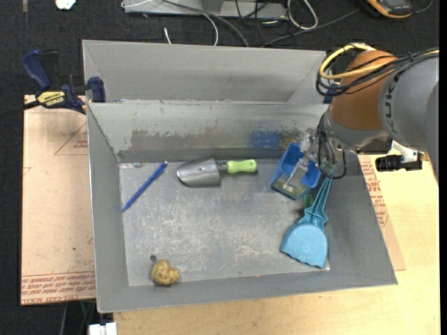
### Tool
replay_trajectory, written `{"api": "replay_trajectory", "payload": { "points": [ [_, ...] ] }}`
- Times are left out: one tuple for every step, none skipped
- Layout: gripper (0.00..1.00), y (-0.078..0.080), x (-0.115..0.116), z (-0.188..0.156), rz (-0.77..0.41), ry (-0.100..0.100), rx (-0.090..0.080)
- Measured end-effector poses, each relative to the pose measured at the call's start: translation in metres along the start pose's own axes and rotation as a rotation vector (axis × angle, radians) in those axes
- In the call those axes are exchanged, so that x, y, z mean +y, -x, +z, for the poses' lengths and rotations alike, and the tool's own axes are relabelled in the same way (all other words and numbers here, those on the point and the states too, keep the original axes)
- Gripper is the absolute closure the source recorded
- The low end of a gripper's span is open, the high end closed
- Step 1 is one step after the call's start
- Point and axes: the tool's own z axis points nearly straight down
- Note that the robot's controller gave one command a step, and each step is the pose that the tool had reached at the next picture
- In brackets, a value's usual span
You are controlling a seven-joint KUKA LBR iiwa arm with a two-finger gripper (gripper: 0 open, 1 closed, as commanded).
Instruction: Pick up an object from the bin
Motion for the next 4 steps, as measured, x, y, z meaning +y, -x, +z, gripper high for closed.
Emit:
{"api": "replay_trajectory", "payload": {
  "points": [
    [1.0, -0.006, -0.003, -0.018, 0.001, -0.005, 0.005],
    [1.0, -0.003, 0.003, -0.003, 0.026, 0.002, -0.012],
    [1.0, -0.014, 0.005, 0.001, 0.022, -0.004, 0.027],
    [1.0, -0.019, 0.006, 0.024, 0.097, -0.008, 0.032]
  ]
}}
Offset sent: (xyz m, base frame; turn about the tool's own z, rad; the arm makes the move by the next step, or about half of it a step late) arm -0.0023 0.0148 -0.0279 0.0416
